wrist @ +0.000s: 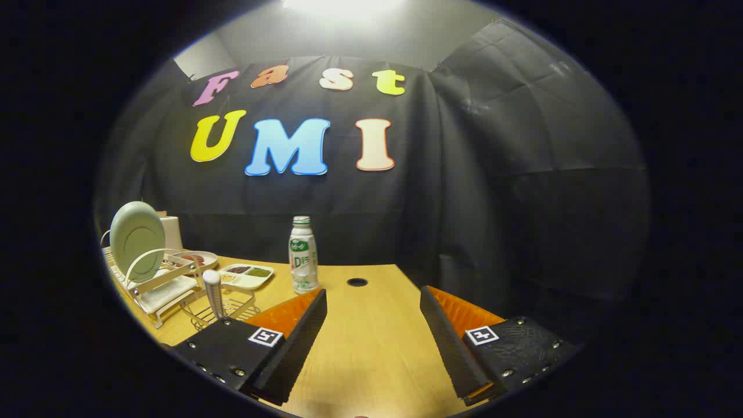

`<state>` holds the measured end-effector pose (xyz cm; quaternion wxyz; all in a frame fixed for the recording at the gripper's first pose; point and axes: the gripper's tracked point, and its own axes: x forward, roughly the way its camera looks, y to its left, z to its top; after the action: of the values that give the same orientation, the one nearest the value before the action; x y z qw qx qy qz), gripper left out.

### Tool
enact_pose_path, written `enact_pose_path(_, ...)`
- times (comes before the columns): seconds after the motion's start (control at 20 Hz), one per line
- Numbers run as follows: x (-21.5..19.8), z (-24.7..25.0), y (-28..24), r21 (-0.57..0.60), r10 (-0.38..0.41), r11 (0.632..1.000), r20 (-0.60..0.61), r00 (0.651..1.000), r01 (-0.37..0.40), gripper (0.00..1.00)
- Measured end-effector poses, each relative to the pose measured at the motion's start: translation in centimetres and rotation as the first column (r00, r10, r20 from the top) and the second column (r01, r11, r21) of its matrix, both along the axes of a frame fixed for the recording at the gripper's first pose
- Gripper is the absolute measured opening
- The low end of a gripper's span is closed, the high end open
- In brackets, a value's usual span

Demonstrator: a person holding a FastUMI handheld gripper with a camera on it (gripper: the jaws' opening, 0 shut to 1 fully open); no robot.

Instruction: Take the plate from the dish rack, then take the spoon from the basket and place it into the plate.

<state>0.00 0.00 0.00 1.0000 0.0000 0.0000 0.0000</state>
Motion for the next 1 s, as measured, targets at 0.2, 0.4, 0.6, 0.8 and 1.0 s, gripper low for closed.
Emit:
enact_pose_path(0.2, -5.5, 4.0, -5.1, -0.075, -0.165, 0.984, -0.01, 0.986, 0.164, 0.99)
enact_pose_path(0.4, -10.9, 8.1, -3.8, -0.075, -0.207, 0.976, -0.012, 0.978, 0.206, 0.98)
enact_pose_path(0.6, -14.5, 11.6, 3.3, -0.036, -0.169, 0.985, -0.038, 0.985, 0.168, 0.99)
enact_pose_path(0.8, -15.6, 14.8, 14.0, 0.029, -0.053, 0.998, -0.052, 0.997, 0.055, 0.99)
enact_pose_path(1.0, -13.9, 15.8, 24.2, 0.1, 0.065, 0.993, -0.065, 0.996, -0.058, 0.99)
